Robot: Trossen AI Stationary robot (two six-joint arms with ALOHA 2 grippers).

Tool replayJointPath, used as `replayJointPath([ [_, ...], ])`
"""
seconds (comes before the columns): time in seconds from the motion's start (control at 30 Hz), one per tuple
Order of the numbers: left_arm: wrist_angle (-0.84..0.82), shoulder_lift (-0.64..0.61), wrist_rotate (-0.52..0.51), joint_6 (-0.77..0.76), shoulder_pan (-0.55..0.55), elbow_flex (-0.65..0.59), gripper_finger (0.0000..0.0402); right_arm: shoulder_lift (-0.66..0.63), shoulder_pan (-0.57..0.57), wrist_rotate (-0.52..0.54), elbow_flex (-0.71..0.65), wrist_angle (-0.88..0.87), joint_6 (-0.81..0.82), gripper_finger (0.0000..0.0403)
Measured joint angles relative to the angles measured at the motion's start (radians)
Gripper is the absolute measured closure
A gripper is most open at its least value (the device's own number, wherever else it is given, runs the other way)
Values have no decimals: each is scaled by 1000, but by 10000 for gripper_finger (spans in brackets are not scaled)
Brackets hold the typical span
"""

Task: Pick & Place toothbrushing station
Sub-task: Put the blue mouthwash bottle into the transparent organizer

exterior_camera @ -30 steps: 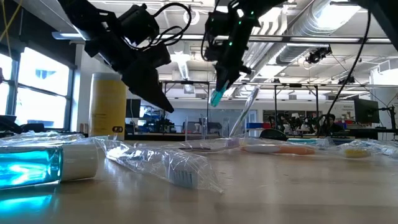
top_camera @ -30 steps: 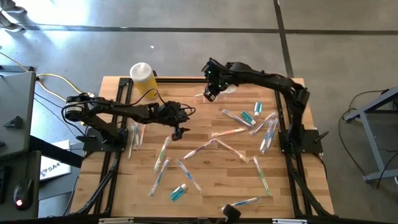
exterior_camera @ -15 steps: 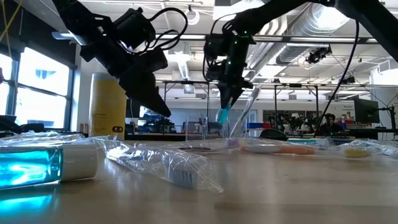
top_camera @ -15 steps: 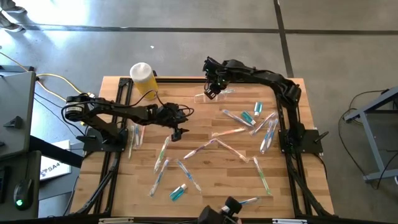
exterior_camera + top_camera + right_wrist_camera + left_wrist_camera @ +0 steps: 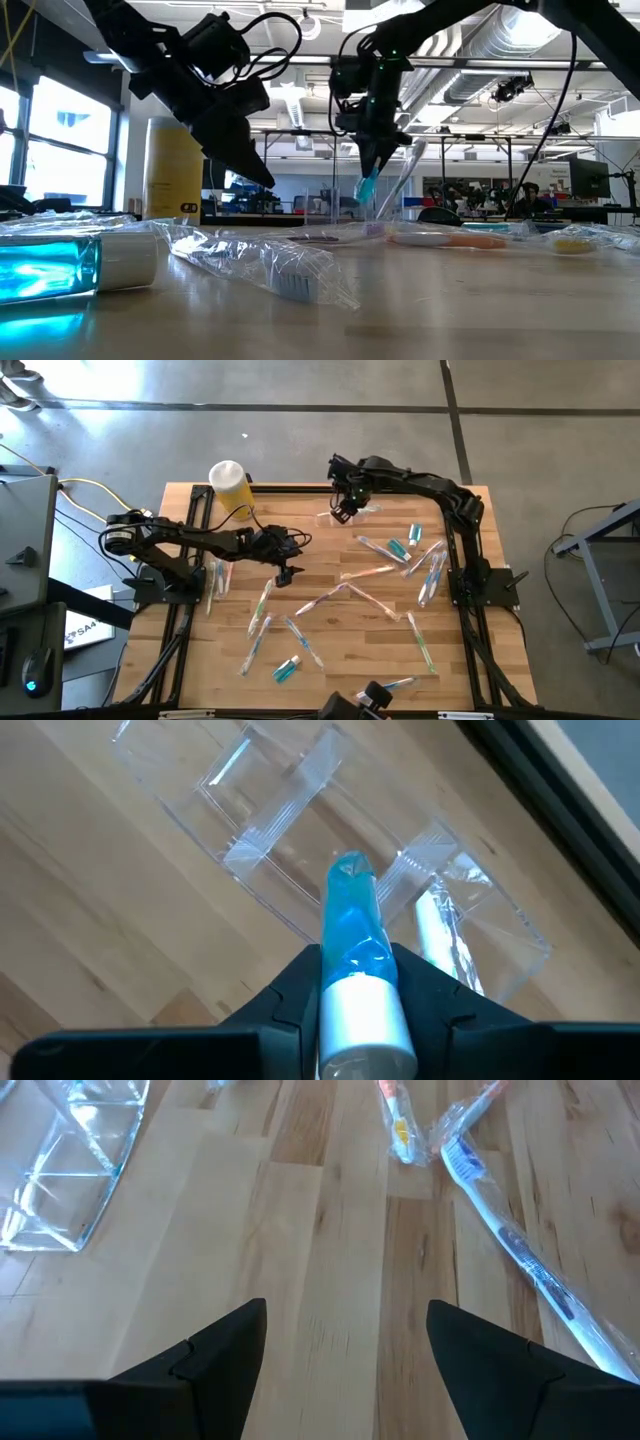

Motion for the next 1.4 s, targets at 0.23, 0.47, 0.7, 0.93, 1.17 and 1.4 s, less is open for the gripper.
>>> replayJointPath([
  [0.23, 0, 0, 41, -1, 0, 0, 132, 0, 0, 0, 0, -5, -1, 319],
  [0.47, -1, 0, 49, -1, 0, 0, 132, 0, -7, -1, 0, -8, -3, 319],
  [0.7, -6, 0, 49, -1, 0, 0, 132, 36, -8, 0, 0, -19, -2, 319],
  [0.93, -10, 0, 50, -1, 0, 0, 132, 61, -6, 2, 3, -17, -12, 297],
  [1.17, -9, 0, 51, -1, 0, 0, 132, 58, -6, 2, 1, -11, -14, 309],
  [1.4, -10, 0, 51, -1, 0, 0, 132, 59, -6, 4, 0, 17, -7, 228],
])
